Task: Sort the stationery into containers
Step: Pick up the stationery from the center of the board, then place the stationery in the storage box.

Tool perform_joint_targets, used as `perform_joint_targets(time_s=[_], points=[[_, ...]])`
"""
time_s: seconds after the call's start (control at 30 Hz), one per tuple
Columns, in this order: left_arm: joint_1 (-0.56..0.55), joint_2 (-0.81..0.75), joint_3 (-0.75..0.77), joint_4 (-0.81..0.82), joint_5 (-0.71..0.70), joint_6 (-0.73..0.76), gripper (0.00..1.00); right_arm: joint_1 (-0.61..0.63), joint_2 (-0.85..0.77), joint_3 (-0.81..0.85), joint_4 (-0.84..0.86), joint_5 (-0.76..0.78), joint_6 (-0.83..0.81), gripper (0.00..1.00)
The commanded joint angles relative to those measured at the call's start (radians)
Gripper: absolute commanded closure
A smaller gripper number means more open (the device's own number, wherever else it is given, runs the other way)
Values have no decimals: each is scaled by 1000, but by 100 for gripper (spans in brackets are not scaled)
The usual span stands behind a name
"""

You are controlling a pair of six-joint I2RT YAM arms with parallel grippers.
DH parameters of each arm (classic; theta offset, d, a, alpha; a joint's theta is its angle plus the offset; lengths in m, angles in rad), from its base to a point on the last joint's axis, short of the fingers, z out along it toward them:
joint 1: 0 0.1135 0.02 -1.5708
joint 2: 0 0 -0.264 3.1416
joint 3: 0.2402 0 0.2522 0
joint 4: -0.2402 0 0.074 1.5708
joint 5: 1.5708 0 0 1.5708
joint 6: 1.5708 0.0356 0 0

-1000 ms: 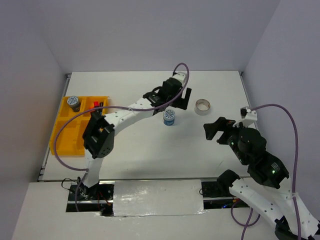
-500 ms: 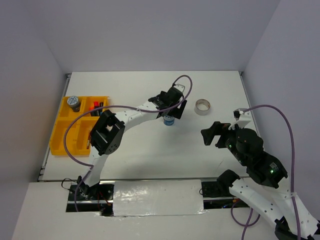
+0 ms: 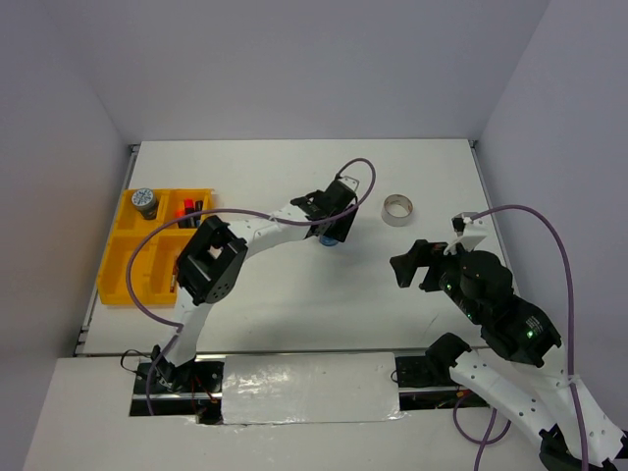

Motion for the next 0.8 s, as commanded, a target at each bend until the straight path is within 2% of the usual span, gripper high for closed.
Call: perform_joint_targets(time_s=[0.0,0.13,0.2,0.23,0.3,0.33,0.43,0.63,0.77], points=[[13,-109,2,9,-19,7,100,-3,5,-2,42,-5,-27,0],[59,-256,10,-61,-123,11,100,-3,8,-8,57,-17,-38,0],[153,-313,24,-158,-195,-19,100,-3,17,-17,65,-31,-41,0],[250,-369,30,-189,-203,-34,100,-3,21,-20,79,-39,-42,0],[364,-425,19,-246,-204,-79,100,-3,26,-33,93,-60,-42,0],[474,-477,-11,-266,-197,-88,100,-3,28,-39,105,-65,-44,0],[657,-551,-69,-260,-97,-56,100,-3,32,-53,134,-79,-42,0],[921,-557,-125,-272,27,-50,100,-2,60,-51,162,-125,-55,0],[1019,-569,-191,-211,70,-56,100,-3,57,-63,166,-148,-75,0]])
